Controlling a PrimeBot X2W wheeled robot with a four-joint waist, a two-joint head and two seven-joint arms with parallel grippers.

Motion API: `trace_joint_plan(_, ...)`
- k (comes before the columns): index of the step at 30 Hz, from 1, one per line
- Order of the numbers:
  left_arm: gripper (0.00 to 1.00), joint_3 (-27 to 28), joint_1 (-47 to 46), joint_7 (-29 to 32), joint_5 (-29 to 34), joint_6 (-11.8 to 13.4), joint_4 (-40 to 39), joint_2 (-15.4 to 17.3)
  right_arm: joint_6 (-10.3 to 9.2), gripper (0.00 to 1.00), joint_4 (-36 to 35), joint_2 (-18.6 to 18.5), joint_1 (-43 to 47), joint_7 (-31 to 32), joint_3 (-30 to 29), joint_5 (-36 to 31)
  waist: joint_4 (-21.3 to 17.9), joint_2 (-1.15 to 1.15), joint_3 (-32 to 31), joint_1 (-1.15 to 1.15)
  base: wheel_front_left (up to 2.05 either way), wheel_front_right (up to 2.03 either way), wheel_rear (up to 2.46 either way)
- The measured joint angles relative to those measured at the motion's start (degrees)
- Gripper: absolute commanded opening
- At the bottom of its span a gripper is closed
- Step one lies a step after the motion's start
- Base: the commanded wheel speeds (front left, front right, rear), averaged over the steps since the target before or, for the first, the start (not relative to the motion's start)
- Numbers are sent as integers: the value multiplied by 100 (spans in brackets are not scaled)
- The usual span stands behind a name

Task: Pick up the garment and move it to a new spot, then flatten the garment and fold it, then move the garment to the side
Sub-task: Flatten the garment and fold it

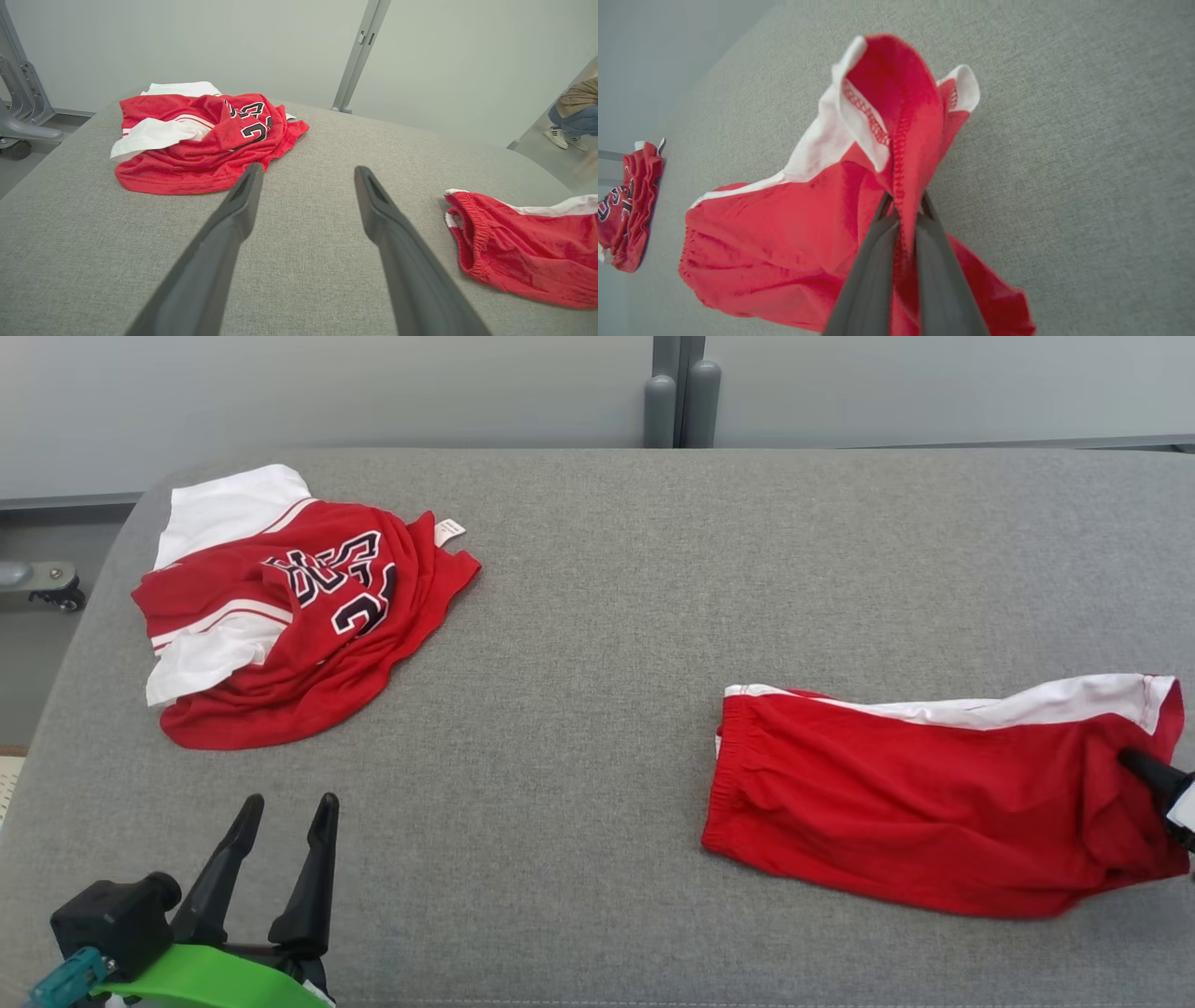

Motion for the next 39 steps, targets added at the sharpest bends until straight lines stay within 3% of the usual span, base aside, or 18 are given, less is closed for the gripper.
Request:
trace_joint_plan(7, 100, -132, -21, -118, -5, -108, 163, -34, 368, 0, -1002, 99, 57, 344, 420, 78, 118, 0, -51, 0, 0, 0, 0)
trace_joint_plan(12, 100, -289, -118, -178, -4, -275, 327, -104, 399, 0, -1611, 256, 53, 531, 665, 77, 295, 0, -88, 0, 0, 0, 0)
trace_joint_plan(22, 100, -334, -595, -378, 49, -459, 748, -208, -165, 0, -2085, 746, -322, 508, 978, -315, 792, 0, 9, 0, 0, 0, 0)
trace_joint_plan(28, 100, -407, -650, -417, 47, -522, 983, -269, -293, 0, -2094, 1180, -426, 508, 1402, -548, 1001, 0, 134, 0, 0, 0, 0)
trace_joint_plan(35, 100, -381, -758, -504, 46, -563, 1192, -320, -359, 0, -1901, 1246, -426, 489, 1464, -751, 1111, 0, 212, 0, 0, 0, 0)
trace_joint_plan(36, 100, -375, -760, -512, 46, -579, 1246, -321, -365, 5, -1880, 1260, -427, 457, 1464, -787, 1107, 0, 216, 0, 0, 0, 0)
trace_joint_plan(37, 100, -365, -760, -534, 45, -579, 1284, -321, -365, 18, -1868, 1273, -429, 453, 1473, -820, 1100, 0, 217, 0, 0, 0, 0)
trace_joint_plan(38, 100, -343, -760, -556, 40, -579, 1318, -321, -365, 44, -1853, 1291, -436, 432, 1494, -859, 1087, 0, 215, 0, 0, 0, 0)
trace_joint_plan(39, 100, -333, -761, -563, 37, -580, 1339, -320, -366, 89, -1847, 1323, -452, 389, 1505, -896, 1070, 0, 212, 0, 0, 0, 0)
